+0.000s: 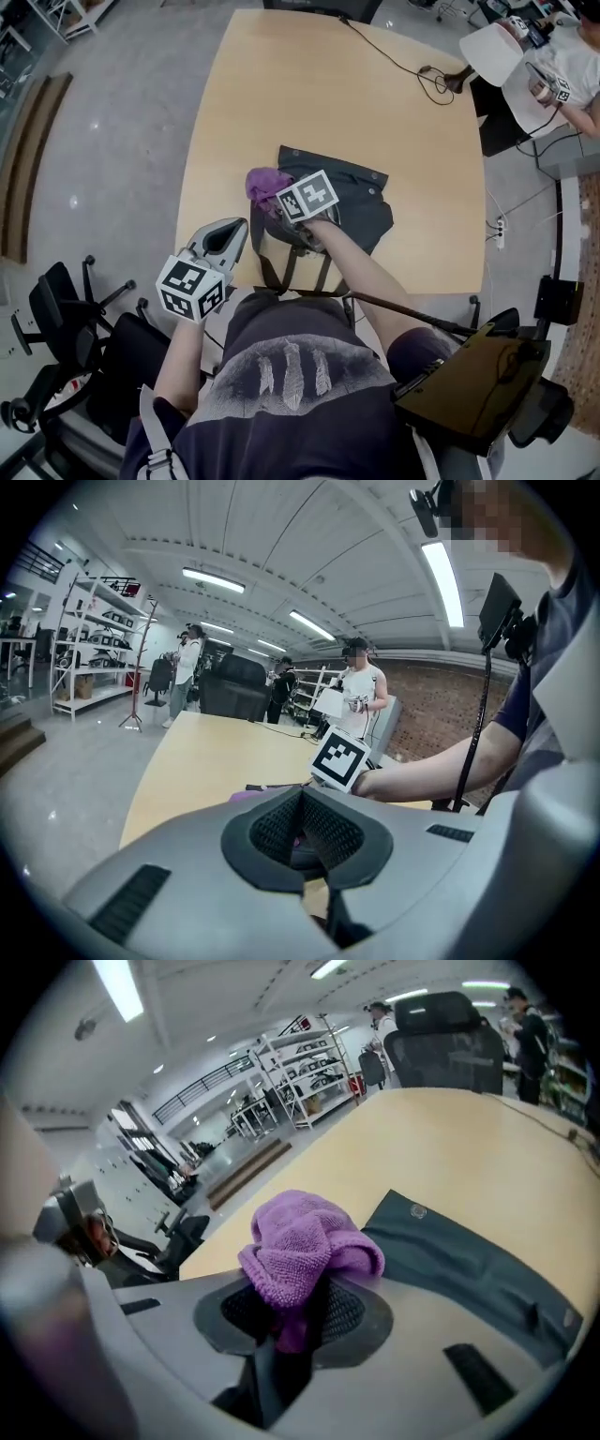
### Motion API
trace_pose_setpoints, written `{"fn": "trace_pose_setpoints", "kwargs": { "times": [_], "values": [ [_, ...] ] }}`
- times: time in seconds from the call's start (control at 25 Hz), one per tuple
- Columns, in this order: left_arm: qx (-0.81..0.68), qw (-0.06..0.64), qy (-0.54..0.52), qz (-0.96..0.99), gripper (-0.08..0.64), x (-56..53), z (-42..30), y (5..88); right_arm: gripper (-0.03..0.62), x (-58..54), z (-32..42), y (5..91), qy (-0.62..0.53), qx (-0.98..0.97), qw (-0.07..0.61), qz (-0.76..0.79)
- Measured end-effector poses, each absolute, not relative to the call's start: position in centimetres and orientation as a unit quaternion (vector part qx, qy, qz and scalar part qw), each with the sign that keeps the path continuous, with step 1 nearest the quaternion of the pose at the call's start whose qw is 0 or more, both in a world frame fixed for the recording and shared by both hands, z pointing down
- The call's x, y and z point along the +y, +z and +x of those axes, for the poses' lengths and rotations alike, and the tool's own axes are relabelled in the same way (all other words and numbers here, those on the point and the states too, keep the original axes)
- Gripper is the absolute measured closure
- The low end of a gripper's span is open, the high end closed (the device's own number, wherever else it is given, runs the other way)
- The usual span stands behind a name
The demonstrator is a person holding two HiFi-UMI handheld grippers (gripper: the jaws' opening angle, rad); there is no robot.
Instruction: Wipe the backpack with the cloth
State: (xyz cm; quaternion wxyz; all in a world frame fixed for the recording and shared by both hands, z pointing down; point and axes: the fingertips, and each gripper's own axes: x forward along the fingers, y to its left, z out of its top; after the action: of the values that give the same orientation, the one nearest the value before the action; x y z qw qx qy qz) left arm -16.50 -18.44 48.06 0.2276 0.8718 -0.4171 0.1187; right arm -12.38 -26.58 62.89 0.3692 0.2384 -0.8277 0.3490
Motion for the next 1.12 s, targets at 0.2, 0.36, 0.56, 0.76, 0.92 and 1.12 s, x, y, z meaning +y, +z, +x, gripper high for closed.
{"fn": "trace_pose_setpoints", "kwargs": {
  "times": [0.2, 0.36, 0.56, 0.76, 0.92, 1.12],
  "values": [
    [-0.407, 0.220, 0.134, 0.876, 0.554, -19.1, -14.9, 48.1, 0.494, -27.0, -10.2, 63.6, 0.292, -0.823, 0.426, 0.236],
    [-0.396, 0.220, 0.139, 0.881, 0.554, -19.4, -13.7, 48.2, 0.494, -27.2, -8.2, 63.5, 0.310, -0.818, 0.422, 0.238],
    [-0.383, 0.219, 0.141, 0.887, 0.554, -19.7, -12.4, 48.2, 0.494, -27.3, -5.0, 63.3, 0.319, -0.811, 0.421, 0.250],
    [-0.368, 0.218, 0.144, 0.892, 0.554, -20.1, -10.9, 48.3, 0.493, -27.0, 1.1, 64.3, 0.310, -0.792, 0.454, 0.267],
    [-0.359, 0.214, 0.146, 0.897, 0.554, -20.6, -10.1, 48.2, 0.494, -27.2, 5.8, 64.0, 0.299, -0.789, 0.453, 0.288],
    [-0.351, 0.217, 0.148, 0.899, 0.554, -21.0, -9.2, 48.3, 0.494, -28.4, 12.1, 64.0, 0.283, -0.763, 0.488, 0.314]
  ]
}}
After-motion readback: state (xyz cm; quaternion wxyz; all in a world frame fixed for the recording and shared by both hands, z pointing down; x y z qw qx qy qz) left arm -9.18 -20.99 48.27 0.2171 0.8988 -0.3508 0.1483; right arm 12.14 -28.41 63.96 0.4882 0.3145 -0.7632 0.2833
